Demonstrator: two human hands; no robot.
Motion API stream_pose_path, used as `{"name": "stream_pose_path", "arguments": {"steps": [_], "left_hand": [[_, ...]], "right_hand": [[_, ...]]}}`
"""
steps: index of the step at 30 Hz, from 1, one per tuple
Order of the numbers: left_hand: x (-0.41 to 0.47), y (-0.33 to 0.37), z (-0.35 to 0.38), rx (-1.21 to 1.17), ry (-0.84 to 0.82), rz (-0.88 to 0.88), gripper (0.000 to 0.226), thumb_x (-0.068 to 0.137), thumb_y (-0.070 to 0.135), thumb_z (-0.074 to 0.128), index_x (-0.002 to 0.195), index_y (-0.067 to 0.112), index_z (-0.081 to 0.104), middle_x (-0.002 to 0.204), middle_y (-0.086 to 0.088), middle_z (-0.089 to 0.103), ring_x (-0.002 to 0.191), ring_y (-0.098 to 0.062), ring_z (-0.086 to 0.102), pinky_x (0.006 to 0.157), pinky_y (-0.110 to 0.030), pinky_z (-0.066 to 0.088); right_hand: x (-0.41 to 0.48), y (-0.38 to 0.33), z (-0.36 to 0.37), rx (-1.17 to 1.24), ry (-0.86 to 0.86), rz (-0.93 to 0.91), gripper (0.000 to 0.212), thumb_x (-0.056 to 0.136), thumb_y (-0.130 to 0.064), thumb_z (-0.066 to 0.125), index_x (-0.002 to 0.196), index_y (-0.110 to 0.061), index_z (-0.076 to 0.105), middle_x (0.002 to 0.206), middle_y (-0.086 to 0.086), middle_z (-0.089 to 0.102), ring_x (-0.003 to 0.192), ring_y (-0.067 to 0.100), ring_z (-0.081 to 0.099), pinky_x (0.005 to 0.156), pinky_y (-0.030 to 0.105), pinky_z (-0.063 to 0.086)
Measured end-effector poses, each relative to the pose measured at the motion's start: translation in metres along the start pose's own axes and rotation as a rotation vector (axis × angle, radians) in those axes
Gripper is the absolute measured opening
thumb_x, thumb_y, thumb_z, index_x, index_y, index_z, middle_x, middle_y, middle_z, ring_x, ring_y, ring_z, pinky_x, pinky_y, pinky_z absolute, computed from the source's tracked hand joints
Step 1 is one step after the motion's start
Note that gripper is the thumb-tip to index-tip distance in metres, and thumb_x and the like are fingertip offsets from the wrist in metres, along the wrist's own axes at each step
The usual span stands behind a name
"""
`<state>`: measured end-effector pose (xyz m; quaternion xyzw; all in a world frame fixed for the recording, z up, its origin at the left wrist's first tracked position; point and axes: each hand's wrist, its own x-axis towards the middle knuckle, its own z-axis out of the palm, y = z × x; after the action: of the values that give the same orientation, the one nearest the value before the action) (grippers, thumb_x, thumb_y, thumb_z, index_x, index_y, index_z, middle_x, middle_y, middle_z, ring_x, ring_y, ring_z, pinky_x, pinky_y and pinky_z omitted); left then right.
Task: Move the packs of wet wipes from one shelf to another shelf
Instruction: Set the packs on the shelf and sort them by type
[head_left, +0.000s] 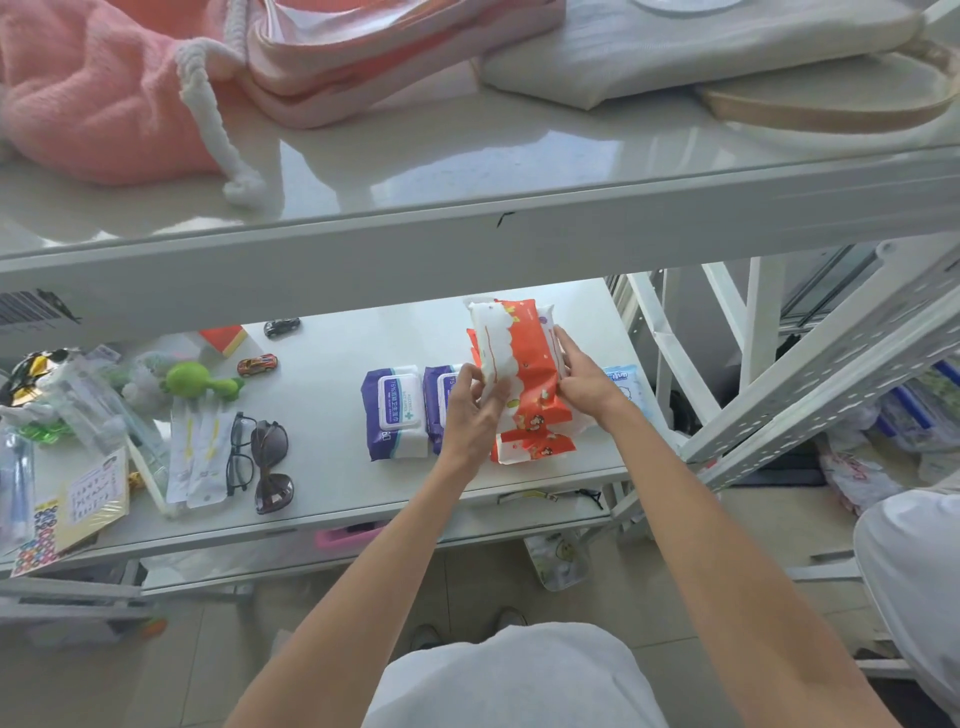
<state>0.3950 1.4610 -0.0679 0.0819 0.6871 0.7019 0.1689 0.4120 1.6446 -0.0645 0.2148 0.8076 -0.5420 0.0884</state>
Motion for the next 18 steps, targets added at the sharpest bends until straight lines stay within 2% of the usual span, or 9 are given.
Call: {"name": "stream_pose_path", "arguments": {"steps": [2,3,4,7,9,12,14,16,18], "left_hand": [[0.001,-0.003,-0.001,0.011,-0.036,-0.056,0.026,0.103,0.017,0.059,0.109,-0.005,0.047,0.106,-0.021,0.072,0.074,-0.003,0.072,0.061,-0.018,0.054],[0.004,-0.003,-0.003,0.031,-0.058,-0.084,0.026,0.103,0.019,0.060,0.109,-0.003,0.049,0.106,-0.017,0.073,0.075,-0.002,0.072,0.062,-0.017,0.054],[0.007,-0.002,-0.005,0.075,-0.084,-0.096,0.023,0.102,0.022,0.061,0.107,0.002,0.052,0.105,-0.012,0.074,0.075,-0.003,0.072,0.063,-0.018,0.053],[0.016,-0.001,-0.012,0.437,-0.083,-0.026,0.024,0.094,0.034,0.071,0.088,0.013,0.061,0.094,-0.006,0.073,0.074,-0.008,0.064,0.063,-0.011,0.044],[0.018,-0.002,-0.017,0.582,-0.044,0.021,0.034,0.091,0.046,0.071,0.089,0.013,0.070,0.098,-0.008,0.066,0.081,-0.014,0.062,0.065,-0.012,0.041],[0.020,-0.004,-0.029,0.570,0.154,-0.024,0.030,0.099,0.039,0.058,0.107,0.013,0.070,0.114,-0.009,0.058,0.105,-0.025,0.061,0.084,-0.027,0.045],[0.028,-0.015,-0.039,0.846,0.205,-0.052,0.033,0.101,0.037,0.050,0.126,0.020,0.063,0.136,-0.009,0.052,0.127,-0.033,0.052,0.103,-0.045,0.041],[0.036,-0.029,-0.045,1.125,0.051,-0.132,0.049,0.102,0.053,0.039,0.148,0.036,0.043,0.162,-0.006,0.028,0.148,-0.040,0.026,0.114,-0.063,0.025],[0.042,-0.043,-0.046,1.293,-0.113,-0.190,0.064,0.096,0.074,0.024,0.156,0.052,0.018,0.172,0.001,-0.002,0.155,-0.044,-0.003,0.115,-0.073,0.006]], "right_hand": [[-0.009,-0.008,-0.006,0.139,0.005,0.035,0.054,0.101,-0.016,0.057,0.152,-0.026,0.040,0.122,-0.002,0.067,0.112,0.019,0.066,0.090,0.037,0.056],[-0.012,-0.010,-0.007,0.196,0.044,0.055,0.035,0.106,-0.023,0.050,0.141,-0.025,0.052,0.112,-0.005,0.069,0.103,0.016,0.067,0.082,0.033,0.055],[-0.013,-0.012,-0.007,0.239,0.076,0.055,0.033,0.107,-0.033,0.045,0.134,-0.020,0.058,0.110,-0.005,0.070,0.103,0.017,0.067,0.082,0.032,0.054],[-0.013,-0.014,0.000,0.144,0.102,0.047,0.075,0.088,-0.073,0.048,0.141,-0.020,0.053,0.129,-0.001,0.067,0.119,0.022,0.063,0.103,0.046,0.051],[-0.007,-0.007,0.004,0.045,0.113,0.032,0.093,0.075,-0.082,0.055,0.146,-0.022,0.047,0.134,0.001,0.066,0.120,0.024,0.064,0.105,0.049,0.051],[-0.011,-0.013,0.007,-0.059,0.131,0.012,0.076,0.089,-0.070,0.054,0.144,-0.019,0.048,0.133,0.003,0.066,0.121,0.026,0.063,0.104,0.046,0.051],[-0.012,-0.015,0.006,-0.108,0.150,0.019,0.066,0.096,-0.062,0.052,0.144,-0.018,0.048,0.132,0.004,0.065,0.119,0.027,0.063,0.102,0.044,0.051],[-0.013,-0.016,0.005,-0.140,0.175,0.038,0.072,0.095,-0.066,0.048,0.149,-0.018,0.043,0.139,0.007,0.062,0.126,0.030,0.060,0.105,0.046,0.048],[-0.015,-0.015,0.007,-0.139,0.221,0.061,0.074,0.098,-0.066,0.043,0.154,-0.018,0.037,0.149,0.010,0.054,0.135,0.033,0.052,0.111,0.048,0.041]]}}
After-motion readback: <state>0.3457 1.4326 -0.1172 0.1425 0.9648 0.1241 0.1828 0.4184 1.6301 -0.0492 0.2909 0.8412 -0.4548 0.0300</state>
